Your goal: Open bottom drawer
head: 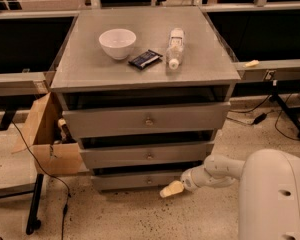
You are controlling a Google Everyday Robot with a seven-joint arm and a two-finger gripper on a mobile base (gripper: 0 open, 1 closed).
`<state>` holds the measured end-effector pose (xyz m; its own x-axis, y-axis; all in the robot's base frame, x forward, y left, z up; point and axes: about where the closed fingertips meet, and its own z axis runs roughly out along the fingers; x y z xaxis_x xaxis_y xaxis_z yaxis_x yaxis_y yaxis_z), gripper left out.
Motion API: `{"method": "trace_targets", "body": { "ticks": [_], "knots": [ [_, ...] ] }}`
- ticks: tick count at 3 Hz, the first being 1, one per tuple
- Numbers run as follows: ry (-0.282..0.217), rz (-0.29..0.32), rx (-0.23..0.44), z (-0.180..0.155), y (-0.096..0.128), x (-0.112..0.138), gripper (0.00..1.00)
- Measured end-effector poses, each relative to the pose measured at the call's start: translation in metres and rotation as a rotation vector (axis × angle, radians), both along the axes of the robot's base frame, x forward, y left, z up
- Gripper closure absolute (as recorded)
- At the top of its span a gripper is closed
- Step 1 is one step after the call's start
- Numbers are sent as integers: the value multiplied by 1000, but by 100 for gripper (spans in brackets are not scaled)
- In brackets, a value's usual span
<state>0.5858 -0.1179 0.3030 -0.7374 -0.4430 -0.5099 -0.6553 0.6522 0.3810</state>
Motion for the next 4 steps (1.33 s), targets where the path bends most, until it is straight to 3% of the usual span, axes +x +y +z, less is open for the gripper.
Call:
{"method": "trace_targets", "body": {
  "ticks": [2, 3, 4],
  "knots": [
    [-83, 118, 52, -20, 23, 36, 0],
    [-112, 154, 76, -28, 28, 54, 0],
    [-112, 154, 76, -28, 28, 54, 0]
  ]
}}
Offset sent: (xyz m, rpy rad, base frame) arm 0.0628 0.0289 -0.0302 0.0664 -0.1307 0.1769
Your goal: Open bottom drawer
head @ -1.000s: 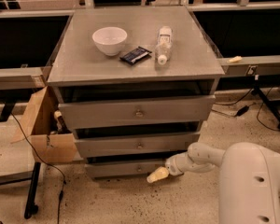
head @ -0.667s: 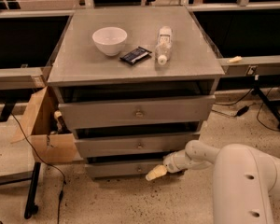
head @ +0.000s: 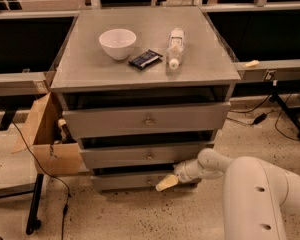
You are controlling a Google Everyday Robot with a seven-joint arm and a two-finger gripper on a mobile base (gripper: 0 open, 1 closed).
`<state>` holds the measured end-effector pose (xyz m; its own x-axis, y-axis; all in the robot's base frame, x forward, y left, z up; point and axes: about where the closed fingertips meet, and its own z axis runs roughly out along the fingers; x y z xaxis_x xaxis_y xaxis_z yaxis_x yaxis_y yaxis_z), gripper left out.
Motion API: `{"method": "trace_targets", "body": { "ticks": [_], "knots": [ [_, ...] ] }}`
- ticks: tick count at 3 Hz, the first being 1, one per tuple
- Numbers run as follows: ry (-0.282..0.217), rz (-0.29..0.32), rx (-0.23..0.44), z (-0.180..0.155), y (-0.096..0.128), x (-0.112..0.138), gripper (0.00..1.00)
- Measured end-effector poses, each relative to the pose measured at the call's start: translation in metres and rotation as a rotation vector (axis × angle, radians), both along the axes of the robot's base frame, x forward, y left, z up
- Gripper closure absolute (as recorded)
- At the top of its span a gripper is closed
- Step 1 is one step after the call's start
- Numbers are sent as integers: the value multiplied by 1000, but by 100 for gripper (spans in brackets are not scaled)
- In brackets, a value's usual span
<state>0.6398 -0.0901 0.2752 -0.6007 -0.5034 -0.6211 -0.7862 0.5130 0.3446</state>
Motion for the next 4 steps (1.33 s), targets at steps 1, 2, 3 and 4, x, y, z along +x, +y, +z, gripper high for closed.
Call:
{"method": "trace_targets", "body": {
  "ticks": [1, 2, 3, 4],
  "knots": [
    [-28, -9, -47, -16, -6, 5, 0],
    [-88, -37, -92, -31, -18, 10, 0],
    [-170, -64, -121, -38, -29, 20, 0],
    [-228, -73, -132, -42, -33, 28, 0]
  ]
}}
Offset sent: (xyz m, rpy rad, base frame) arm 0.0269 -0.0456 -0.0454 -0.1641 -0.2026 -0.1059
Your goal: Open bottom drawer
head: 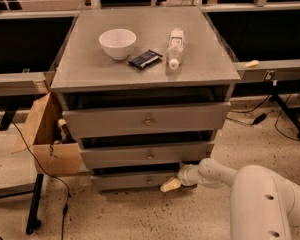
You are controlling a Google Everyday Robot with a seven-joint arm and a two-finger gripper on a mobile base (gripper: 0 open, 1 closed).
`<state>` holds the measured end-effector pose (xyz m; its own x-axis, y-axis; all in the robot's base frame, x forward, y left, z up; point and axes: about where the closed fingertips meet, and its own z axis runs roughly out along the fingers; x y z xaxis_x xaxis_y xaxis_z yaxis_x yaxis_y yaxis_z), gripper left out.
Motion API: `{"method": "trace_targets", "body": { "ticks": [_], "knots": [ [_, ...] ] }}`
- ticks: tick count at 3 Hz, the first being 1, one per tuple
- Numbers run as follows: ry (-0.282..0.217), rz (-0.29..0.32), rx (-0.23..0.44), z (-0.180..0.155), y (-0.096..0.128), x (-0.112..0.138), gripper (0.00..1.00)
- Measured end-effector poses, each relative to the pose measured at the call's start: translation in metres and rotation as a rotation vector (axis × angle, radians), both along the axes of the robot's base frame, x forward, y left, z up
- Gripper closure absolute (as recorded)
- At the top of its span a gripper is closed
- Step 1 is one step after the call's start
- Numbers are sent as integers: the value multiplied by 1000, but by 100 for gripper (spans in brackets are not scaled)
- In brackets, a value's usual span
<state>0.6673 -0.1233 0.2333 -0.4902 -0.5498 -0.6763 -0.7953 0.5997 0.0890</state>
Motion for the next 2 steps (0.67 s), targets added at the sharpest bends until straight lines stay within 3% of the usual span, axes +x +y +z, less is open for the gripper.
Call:
{"method": "trace_targets", "body": {
  "ticks": [2],
  "knots": [
    [7, -19, -64, -20, -4, 14, 0]
  ]
}}
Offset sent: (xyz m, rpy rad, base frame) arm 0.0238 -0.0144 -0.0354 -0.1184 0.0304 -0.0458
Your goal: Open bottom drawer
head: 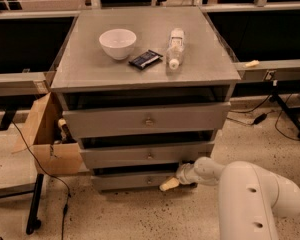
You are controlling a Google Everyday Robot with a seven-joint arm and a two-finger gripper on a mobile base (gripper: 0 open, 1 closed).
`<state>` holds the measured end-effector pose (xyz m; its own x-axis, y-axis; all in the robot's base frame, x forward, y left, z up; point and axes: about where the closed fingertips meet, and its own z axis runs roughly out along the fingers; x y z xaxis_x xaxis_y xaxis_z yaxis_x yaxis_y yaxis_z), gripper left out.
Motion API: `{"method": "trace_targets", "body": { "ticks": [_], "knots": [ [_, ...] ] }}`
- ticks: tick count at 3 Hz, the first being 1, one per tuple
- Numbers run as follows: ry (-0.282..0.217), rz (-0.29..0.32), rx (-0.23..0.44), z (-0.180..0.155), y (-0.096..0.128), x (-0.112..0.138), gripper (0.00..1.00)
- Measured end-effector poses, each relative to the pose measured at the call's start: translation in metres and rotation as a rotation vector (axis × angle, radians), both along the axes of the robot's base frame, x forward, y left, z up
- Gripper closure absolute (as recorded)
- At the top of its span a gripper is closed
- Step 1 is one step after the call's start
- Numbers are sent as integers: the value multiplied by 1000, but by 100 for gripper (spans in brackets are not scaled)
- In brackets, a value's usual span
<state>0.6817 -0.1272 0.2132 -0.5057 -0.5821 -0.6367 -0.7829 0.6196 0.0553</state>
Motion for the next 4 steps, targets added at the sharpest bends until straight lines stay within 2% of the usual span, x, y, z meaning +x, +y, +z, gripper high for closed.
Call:
{"method": "trace_targets", "body": {
  "ticks": [2, 3, 4],
  "knots": [
    [32, -24, -62, -21, -5, 7, 0],
    [37, -16, -72, -27, -5, 7, 14],
    [37, -15, -73, -27, -5, 7, 36]
  ]
}}
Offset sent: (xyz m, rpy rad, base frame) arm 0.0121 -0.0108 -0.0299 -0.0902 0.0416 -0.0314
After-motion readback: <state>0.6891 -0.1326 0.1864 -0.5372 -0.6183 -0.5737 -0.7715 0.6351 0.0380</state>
